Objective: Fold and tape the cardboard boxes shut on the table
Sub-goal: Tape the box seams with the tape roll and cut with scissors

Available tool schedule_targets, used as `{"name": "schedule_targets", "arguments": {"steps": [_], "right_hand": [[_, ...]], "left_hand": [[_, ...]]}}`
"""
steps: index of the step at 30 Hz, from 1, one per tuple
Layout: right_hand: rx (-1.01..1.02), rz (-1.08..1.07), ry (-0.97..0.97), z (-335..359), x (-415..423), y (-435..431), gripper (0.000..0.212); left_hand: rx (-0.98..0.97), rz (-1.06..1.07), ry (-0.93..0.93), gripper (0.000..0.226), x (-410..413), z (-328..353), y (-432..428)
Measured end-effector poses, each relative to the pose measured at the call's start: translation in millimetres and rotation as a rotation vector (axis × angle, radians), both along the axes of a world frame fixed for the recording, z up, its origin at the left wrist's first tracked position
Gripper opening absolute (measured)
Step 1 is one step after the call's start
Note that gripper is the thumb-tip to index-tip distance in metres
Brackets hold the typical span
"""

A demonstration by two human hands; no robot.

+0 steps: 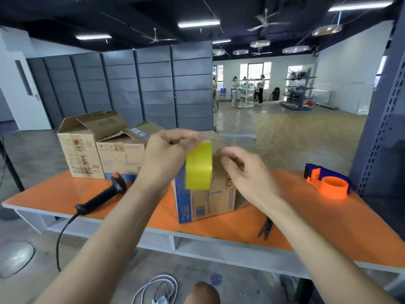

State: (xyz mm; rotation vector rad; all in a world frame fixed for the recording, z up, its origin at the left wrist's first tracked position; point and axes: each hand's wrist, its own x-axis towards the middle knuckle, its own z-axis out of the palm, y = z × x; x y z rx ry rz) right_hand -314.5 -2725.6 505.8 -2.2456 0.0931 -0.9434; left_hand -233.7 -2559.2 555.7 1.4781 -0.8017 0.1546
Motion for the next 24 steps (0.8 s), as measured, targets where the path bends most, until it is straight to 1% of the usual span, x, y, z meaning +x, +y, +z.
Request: {"name": "schedule_targets", "arguments": {"steps": [2,4,6,8,11,12,14,16,19,21,24], "right_hand": [[0.047,0.013,0.004,-2.6,-1.1,7.7,0.025],[0.116,-0.011,0.006,-5.1,-4.0,11.1,0.031],[0.293,0.026,-0.044,-9.6,-12.3,12.3,0.038],[0.46,0.078,-0.062,-18.7,-22.6,13.0,0.038],[0.457,-0.002,0.009,-37.1,-29.9,11.0,0.051],[0.48,0.011,0.008,-41.8,-30.5,10.9,0.053],[0.569,0.093,-0.015,-48.2,-32.5,10.8,0.048],[0.578,0.128,-0.019,-50.7,-35.8,9.2,0.039],[0.506,0.032,0.016,-55.1,-35.1,7.5,0.041],[0.454,-0.029,0.044,-55.0,-31.0,8.8,0.037],[0.515,0.008,0.076,-51.1,-26.1,9.6,0.027]], "left_hand": [[0.039,0.013,-0.058,0.021,-6.1,-5.2,-12.2],[0.057,0.043,-0.12,0.03,-9.3,-10.2,-22.9],[0.064,0.061,-0.182,0.033,-10.2,-17.4,-32.3],[0.072,0.048,-0.186,0.029,-12.5,-28.3,-40.5],[0.07,0.016,-0.135,0.029,-15.5,-47.9,-52.4],[0.073,0.001,-0.111,0.029,-16.0,-53.0,-55.3],[0.061,-0.049,-0.051,0.026,-15.3,-59.7,-59.5],[0.041,-0.078,0.009,0.024,-14.0,-63.6,-63.0],[0.036,0.012,0.029,0.026,-14.2,-70.8,-69.4],[0.051,0.071,0.005,0.032,-15.8,-76.8,-72.5],[0.009,0.095,-0.025,0.031,-16.9,-80.1,-72.1]]}}
